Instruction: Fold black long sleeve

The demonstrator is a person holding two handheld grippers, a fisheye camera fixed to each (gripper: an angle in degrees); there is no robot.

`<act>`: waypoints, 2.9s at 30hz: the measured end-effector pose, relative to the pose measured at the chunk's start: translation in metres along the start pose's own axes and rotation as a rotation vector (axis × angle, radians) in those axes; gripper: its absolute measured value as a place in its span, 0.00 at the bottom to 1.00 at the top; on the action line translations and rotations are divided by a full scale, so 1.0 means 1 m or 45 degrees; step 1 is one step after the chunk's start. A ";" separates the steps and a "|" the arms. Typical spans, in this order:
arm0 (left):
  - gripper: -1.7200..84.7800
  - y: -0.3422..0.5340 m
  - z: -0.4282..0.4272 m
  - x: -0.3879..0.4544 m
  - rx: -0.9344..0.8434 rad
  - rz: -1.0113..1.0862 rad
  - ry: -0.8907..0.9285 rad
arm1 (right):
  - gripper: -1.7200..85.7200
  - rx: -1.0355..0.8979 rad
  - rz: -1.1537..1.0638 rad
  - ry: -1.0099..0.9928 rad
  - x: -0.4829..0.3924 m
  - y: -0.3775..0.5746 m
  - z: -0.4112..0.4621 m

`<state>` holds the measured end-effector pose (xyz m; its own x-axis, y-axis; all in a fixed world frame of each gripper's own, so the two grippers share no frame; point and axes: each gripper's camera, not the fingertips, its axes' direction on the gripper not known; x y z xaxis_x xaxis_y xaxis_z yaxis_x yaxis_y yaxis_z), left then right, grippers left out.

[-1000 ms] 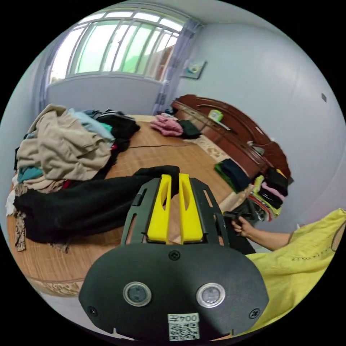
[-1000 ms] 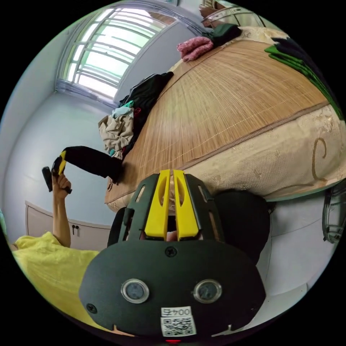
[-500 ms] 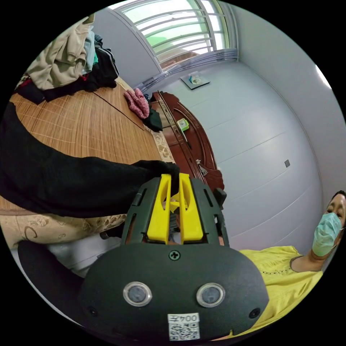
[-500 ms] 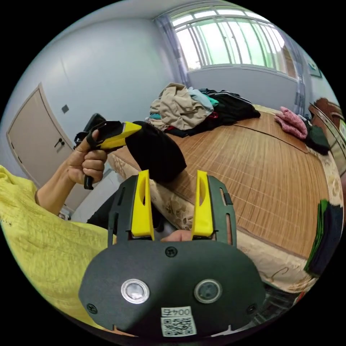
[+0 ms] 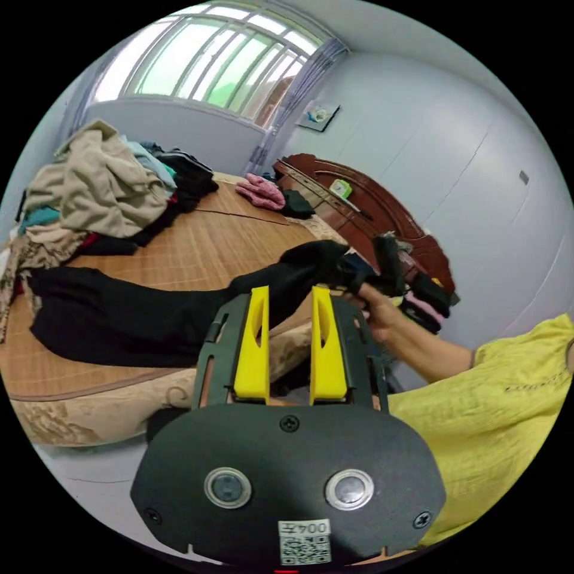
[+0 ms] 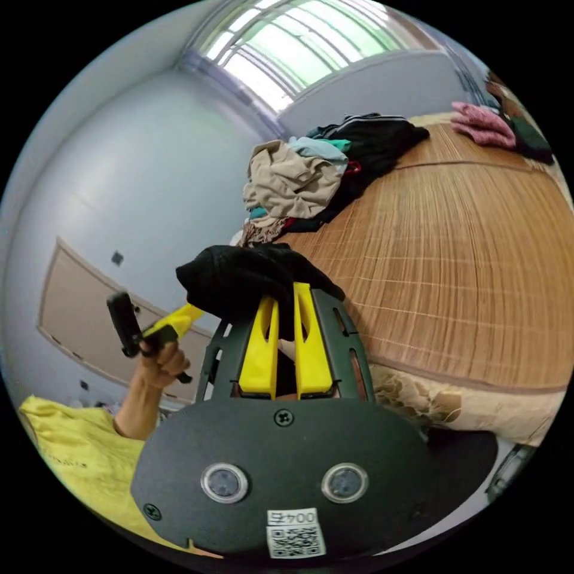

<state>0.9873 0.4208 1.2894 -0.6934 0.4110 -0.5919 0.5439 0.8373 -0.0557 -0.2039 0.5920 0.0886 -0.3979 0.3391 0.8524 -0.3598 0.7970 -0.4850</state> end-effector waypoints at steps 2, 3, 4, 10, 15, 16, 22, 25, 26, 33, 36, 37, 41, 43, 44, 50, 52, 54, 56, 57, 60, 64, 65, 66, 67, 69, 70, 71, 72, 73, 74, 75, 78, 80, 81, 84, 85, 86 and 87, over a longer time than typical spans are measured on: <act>0.16 0.014 -0.001 0.008 -0.016 0.044 -0.073 | 0.08 0.013 0.050 -0.044 0.004 -0.004 0.007; 0.17 0.023 0.002 0.014 -0.036 0.063 -0.102 | 0.08 0.011 0.053 -0.045 0.004 -0.005 0.009; 0.18 0.030 0.009 0.021 -0.068 0.085 -0.142 | 0.08 0.008 0.059 -0.051 0.001 -0.006 0.014; 0.18 0.054 0.051 0.060 -0.203 0.251 -0.415 | 0.08 -0.004 0.036 -0.090 -0.017 -0.020 0.035; 0.17 0.052 0.058 0.076 -0.147 0.259 -0.436 | 0.08 -0.024 -0.041 -0.057 -0.031 -0.029 0.043; 0.17 0.050 0.060 0.078 -0.154 0.262 -0.434 | 0.08 -0.023 -0.058 -0.048 -0.034 -0.030 0.045; 0.15 0.037 0.050 0.080 -0.134 0.207 -0.396 | 0.08 -0.032 -0.111 -0.004 -0.037 -0.034 0.045; 0.09 0.029 0.034 0.076 -0.109 0.163 -0.350 | 0.08 -0.022 -0.114 -0.004 -0.033 -0.036 0.037; 0.08 0.027 0.032 0.076 -0.118 0.154 -0.337 | 0.07 -0.023 -0.114 -0.013 -0.032 -0.037 0.034; 0.04 -0.006 -0.012 0.093 0.013 0.106 -0.345 | 0.06 0.086 -0.074 -0.202 -0.024 -0.039 -0.011; 0.04 -0.021 -0.030 0.107 0.131 0.140 -0.285 | 0.05 0.195 -0.117 -0.215 -0.025 -0.042 -0.039; 0.04 -0.027 -0.030 0.113 0.135 0.154 -0.268 | 0.05 0.231 -0.113 -0.200 -0.022 -0.044 -0.048; 0.06 -0.036 -0.005 0.124 0.021 0.179 -0.240 | 0.05 0.255 0.097 -0.220 0.015 -0.048 -0.054; 0.09 -0.029 0.017 0.133 -0.091 0.240 -0.257 | 0.05 0.243 0.195 -0.229 0.030 -0.045 -0.052; 0.10 -0.025 0.021 0.137 -0.101 0.249 -0.258 | 0.06 0.234 0.230 -0.214 0.036 -0.042 -0.051; 0.13 0.001 0.034 0.184 -0.086 0.443 -0.319 | 0.06 0.258 0.264 -0.211 0.050 -0.043 -0.065; 0.13 0.003 0.036 0.203 -0.033 0.571 -0.439 | 0.06 0.247 0.243 -0.190 0.048 -0.047 -0.069; 0.14 -0.003 0.038 0.211 -0.023 0.618 -0.508 | 0.06 0.232 0.222 -0.172 0.045 -0.050 -0.071; 0.15 -0.013 0.039 0.211 -0.026 0.622 -0.523 | 0.06 0.219 0.207 -0.173 0.042 -0.052 -0.072; 0.15 -0.019 0.040 0.208 -0.041 0.621 -0.511 | 0.06 0.217 0.205 -0.175 0.041 -0.052 -0.072; 0.14 -0.032 0.045 0.203 -0.091 0.616 -0.498 | 0.06 0.211 0.196 -0.178 0.039 -0.053 -0.075; 0.07 -0.046 0.045 0.196 -0.076 0.553 -0.560 | 0.06 0.192 0.164 -0.137 0.033 -0.056 -0.080; 0.07 -0.049 0.043 0.194 -0.069 0.530 -0.566 | 0.06 0.191 0.159 -0.122 0.033 -0.057 -0.082; 0.06 -0.057 0.034 0.187 -0.061 0.471 -0.558 | 0.06 0.193 0.157 -0.117 0.033 -0.058 -0.084; 0.05 -0.068 0.019 0.180 -0.043 0.399 -0.523 | 0.06 0.206 0.158 -0.115 0.034 -0.059 -0.088; 0.05 -0.088 -0.017 0.165 0.034 0.264 -0.441 | 0.06 0.239 0.153 -0.105 0.038 -0.060 -0.097; 0.04 -0.102 -0.047 0.153 0.124 0.156 -0.367 | 0.06 0.263 0.150 -0.088 0.040 -0.061 -0.103; 0.04 -0.109 -0.063 0.147 0.182 0.107 -0.314 | 0.06 0.277 0.150 -0.069 0.043 -0.062 -0.108; 0.04 -0.122 -0.094 0.135 0.305 0.021 -0.181 | 0.06 0.279 0.149 -0.063 0.043 -0.064 -0.110; 0.04 -0.136 -0.124 0.124 0.413 -0.048 -0.065 | 0.06 0.280 0.139 -0.064 0.043 -0.067 -0.112; 0.04 -0.143 -0.137 0.120 0.457 -0.065 -0.013 | 0.06 0.275 0.113 -0.079 0.040 -0.072 -0.113; 0.04 -0.159 -0.157 0.116 0.487 -0.067 0.057 | 0.06 0.272 0.092 -0.090 0.038 -0.074 -0.112; 0.03 -0.196 -0.194 0.127 0.493 0.020 0.027 | 0.06 0.261 -0.010 -0.095 0.021 -0.086 -0.111; 0.03 -0.214 -0.211 0.140 0.491 0.097 -0.049 | 0.06 0.270 -0.069 -0.075 0.011 -0.095 -0.114; 0.03 -0.224 -0.219 0.146 0.496 0.136 -0.078 | 0.06 0.274 -0.079 -0.074 0.010 -0.097 -0.115; 0.03 -0.245 -0.233 0.156 0.514 0.180 -0.072 | 0.07 0.269 -0.104 -0.090 0.009 -0.107 -0.117; 0.03 -0.252 -0.235 0.158 0.509 0.188 -0.080 | 0.07 0.262 -0.106 -0.090 0.009 -0.110 -0.118; 0.03 -0.255 -0.234 0.159 0.504 0.188 -0.093 | 0.07 0.254 -0.102 -0.084 0.010 -0.111 -0.118; 0.03 -0.261 -0.233 0.160 0.489 0.186 -0.136 | 0.08 0.253 -0.095 -0.079 0.011 -0.111 -0.118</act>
<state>0.6241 0.3517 1.3966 -0.5542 0.4586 -0.6947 0.7833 0.5698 -0.2486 -0.0689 0.5656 0.1746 -0.4128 0.2467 0.8768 -0.5470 0.7026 -0.4552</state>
